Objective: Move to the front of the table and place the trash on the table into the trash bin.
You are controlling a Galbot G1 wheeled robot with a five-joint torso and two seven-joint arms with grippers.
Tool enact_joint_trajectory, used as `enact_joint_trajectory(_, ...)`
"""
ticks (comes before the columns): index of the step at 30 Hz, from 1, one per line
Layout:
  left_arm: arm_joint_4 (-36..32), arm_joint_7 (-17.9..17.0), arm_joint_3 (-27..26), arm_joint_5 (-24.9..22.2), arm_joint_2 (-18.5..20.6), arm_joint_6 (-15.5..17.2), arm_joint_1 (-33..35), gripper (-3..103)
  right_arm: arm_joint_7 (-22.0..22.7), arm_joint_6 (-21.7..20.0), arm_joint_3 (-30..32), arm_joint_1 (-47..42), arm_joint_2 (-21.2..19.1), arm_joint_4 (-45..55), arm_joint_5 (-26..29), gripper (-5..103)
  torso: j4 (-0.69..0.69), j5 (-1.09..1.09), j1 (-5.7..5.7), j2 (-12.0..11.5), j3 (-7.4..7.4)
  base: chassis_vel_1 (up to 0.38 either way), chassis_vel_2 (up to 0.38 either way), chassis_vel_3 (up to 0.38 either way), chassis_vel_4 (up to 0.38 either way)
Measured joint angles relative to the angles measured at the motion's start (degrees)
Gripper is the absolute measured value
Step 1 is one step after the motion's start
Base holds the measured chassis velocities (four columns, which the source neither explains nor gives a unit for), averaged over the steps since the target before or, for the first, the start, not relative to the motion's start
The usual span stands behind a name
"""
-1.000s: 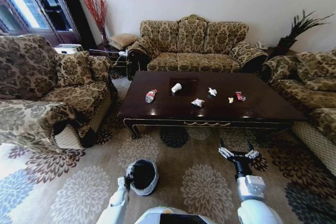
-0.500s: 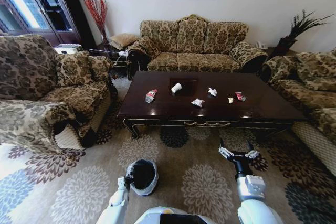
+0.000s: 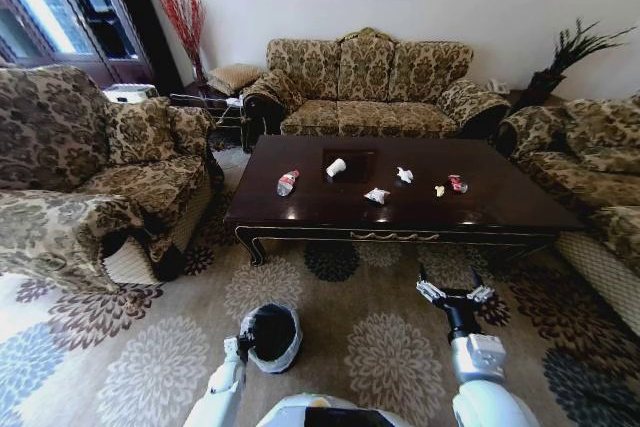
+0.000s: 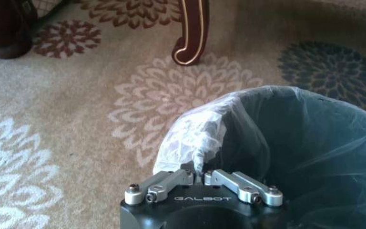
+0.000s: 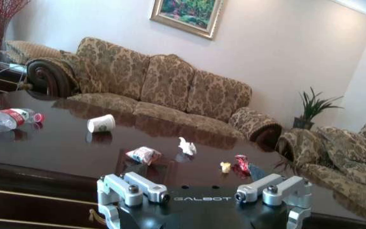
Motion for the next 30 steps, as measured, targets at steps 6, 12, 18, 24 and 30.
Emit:
enact_joint_trajectory(6,-0.01,0.0,0.0,0.0,0.0,-0.01,0.0,3,-0.01,0.01,0.0,0.0,0.0,0.0,-0.01,100,0.0,0.0,0.0,0.0,0.0,0.0,0.0,0.0,0.0)
enact_joint_trajectory(12,-0.01,0.0,0.0,0.0,0.0,-0.01,0.0,3,-0.01,0.01,0.0,0.0,0.0,-0.01,-0.01,100,0.0,0.0,0.0,0.0,0.0,0.0,0.0,0.0,0.0)
enact_joint_trajectory(18,-0.01,0.0,0.0,0.0,0.0,-0.01,0.0,3,-0.01,0.01,0.0,0.0,0.0,-0.01,-0.01,100,0.0,0.0,0.0,0.0,0.0,0.0,0.0,0.0,0.0)
enact_joint_trajectory(24,-0.02,0.0,0.0,0.0,0.0,-0.01,0.0,3,-0.01,0.01,0.0,0.0,0.0,-0.01,-0.01,100,0.0,0.0,0.0,0.0,0.0,0.0,0.0,0.0,0.0)
enact_joint_trajectory(30,-0.01,0.0,0.0,0.0,0.0,-0.01,0.0,3,-0.01,0.01,0.0,0.0,0.0,-0.01,-0.01,100,0.0,0.0,0.0,0.0,0.0,0.0,0.0,0.0,0.0)
